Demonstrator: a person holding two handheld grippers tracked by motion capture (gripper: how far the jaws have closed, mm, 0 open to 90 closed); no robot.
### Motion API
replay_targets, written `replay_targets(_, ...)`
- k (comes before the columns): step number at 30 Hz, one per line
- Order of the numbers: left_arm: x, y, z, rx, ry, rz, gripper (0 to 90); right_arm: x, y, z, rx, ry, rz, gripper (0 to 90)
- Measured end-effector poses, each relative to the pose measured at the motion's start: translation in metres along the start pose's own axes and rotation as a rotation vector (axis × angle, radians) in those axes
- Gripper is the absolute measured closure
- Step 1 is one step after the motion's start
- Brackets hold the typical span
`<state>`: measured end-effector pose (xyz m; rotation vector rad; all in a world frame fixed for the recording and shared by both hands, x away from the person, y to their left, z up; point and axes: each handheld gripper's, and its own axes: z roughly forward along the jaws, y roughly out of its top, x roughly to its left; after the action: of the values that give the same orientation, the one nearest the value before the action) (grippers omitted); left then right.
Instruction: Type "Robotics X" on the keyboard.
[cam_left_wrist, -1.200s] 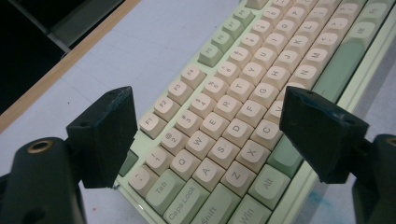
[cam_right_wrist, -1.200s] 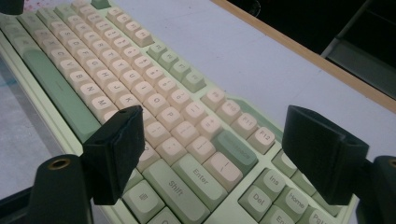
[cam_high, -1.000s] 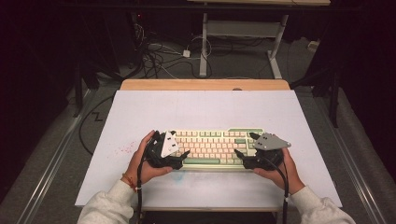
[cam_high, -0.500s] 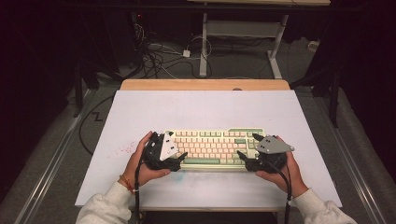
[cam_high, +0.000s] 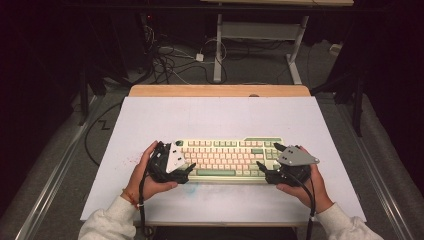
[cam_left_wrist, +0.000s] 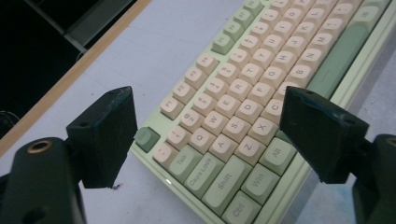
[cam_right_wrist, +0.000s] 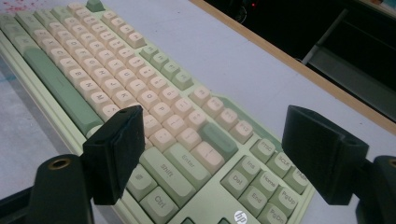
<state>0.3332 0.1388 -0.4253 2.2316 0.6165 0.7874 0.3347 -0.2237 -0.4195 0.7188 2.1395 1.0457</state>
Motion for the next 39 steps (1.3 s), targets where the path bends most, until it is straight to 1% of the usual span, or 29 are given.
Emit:
replay_targets(12,0.002,-0.01,-0.007,0.011,0.023,0.009,17.7,-0.005,-0.004,-0.012,0.004,-0.035,-0.003,21.4)
replay_targets(18,0.003,-0.015,-0.011,0.014,0.025,0.003,17.7,-0.007,-0.006,-0.017,0.001,-0.048,0.002,21.3)
replay_targets(19,0.003,-0.016,-0.012,0.018,0.032,0.004,17.7,-0.008,-0.006,-0.018,0.001,-0.049,-0.004,21.2)
replay_targets(24,0.004,-0.021,-0.015,0.019,0.037,-0.001,17.6,-0.01,-0.009,-0.022,0.003,-0.065,0.002,21.1)
replay_targets(26,0.004,-0.024,-0.016,0.019,0.041,-0.003,17.6,-0.011,-0.01,-0.023,0.005,-0.073,-0.005,21.0)
replay_targets(27,0.005,-0.025,-0.016,0.019,0.036,-0.005,17.7,-0.011,-0.011,-0.024,0.007,-0.079,-0.002,21.0)
replay_targets(31,0.005,-0.03,-0.019,0.022,0.048,-0.01,17.7,-0.013,-0.015,-0.026,0.012,-0.093,-0.004,20.9)
replay_targets(35,0.005,-0.034,-0.021,0.021,0.052,-0.013,17.6,-0.015,-0.019,-0.029,0.02,-0.099,-0.001,20.8)
replay_targets(39,0.005,-0.04,-0.023,0.033,0.055,-0.011,17.6,-0.017,-0.024,-0.032,0.023,-0.108,0.007,20.8)
